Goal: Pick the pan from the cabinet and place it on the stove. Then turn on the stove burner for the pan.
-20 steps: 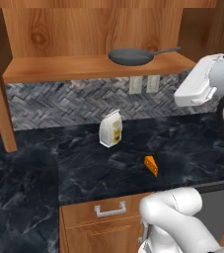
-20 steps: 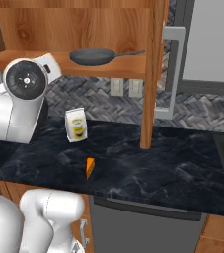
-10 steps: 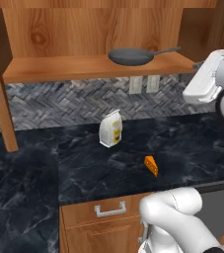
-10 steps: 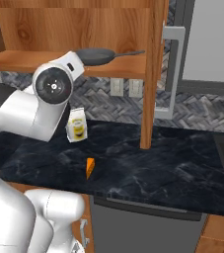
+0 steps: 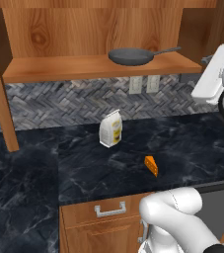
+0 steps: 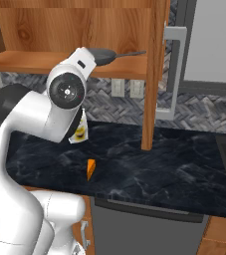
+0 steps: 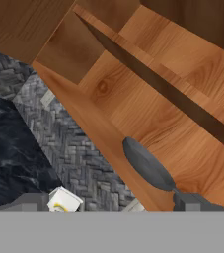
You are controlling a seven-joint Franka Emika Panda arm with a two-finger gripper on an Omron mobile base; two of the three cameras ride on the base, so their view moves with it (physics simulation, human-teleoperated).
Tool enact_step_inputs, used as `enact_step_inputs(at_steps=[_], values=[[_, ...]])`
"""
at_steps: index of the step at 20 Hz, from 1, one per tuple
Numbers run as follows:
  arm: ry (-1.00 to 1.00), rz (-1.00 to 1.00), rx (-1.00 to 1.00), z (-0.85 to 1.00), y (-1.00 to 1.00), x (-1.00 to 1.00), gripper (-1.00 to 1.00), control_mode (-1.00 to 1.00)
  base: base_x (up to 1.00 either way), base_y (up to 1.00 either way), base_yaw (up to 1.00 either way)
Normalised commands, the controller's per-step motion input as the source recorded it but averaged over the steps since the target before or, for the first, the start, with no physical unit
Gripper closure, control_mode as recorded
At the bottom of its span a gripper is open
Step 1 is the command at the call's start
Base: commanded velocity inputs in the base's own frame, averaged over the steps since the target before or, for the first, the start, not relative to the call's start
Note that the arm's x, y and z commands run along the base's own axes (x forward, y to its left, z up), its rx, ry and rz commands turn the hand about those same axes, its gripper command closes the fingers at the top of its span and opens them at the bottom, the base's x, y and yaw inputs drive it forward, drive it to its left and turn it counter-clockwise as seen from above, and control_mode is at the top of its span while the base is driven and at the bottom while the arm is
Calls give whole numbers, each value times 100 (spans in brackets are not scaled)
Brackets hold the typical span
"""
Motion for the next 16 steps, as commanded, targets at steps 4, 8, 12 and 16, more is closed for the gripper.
enact_step_inputs(at_steps=[4,8,12,16], values=[[-6,-7,-20,0,0,25,-100,-100,0,0,0],[-7,-5,-19,0,-7,24,-100,-100,0,0,0],[-7,0,-16,0,-24,30,-100,-100,0,0,0],[-4,0,-14,0,-29,38,-100,-100,0,0,0]])
